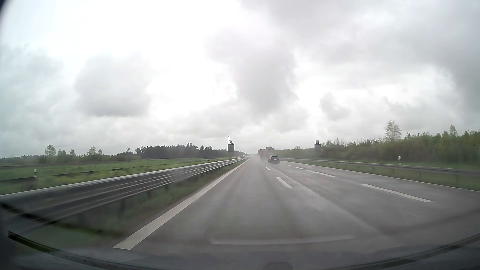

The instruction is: Follow the waypoints while adhering to traffic rules and regulations

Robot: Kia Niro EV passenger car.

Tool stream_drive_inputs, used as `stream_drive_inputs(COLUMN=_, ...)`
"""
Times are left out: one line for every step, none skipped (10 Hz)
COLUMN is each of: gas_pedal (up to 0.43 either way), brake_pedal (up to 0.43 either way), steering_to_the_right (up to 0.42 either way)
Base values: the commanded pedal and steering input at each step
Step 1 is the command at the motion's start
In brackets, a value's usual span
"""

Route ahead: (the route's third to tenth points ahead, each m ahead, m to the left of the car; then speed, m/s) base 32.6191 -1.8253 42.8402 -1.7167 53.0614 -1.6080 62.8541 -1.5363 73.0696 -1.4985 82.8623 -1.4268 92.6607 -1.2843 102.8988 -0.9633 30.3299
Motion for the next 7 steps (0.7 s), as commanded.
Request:
stream_drive_inputs(gas_pedal=0.287, brake_pedal=0.0, steering_to_the_right=-0.002)
stream_drive_inputs(gas_pedal=0.287, brake_pedal=0.0, steering_to_the_right=-0.002)
stream_drive_inputs(gas_pedal=0.287, brake_pedal=0.0, steering_to_the_right=-0.002)
stream_drive_inputs(gas_pedal=0.287, brake_pedal=0.0, steering_to_the_right=-0.002)
stream_drive_inputs(gas_pedal=0.287, brake_pedal=0.0, steering_to_the_right=-0.002)
stream_drive_inputs(gas_pedal=0.287, brake_pedal=0.0, steering_to_the_right=-0.002)
stream_drive_inputs(gas_pedal=0.287, brake_pedal=0.0, steering_to_the_right=-0.002)
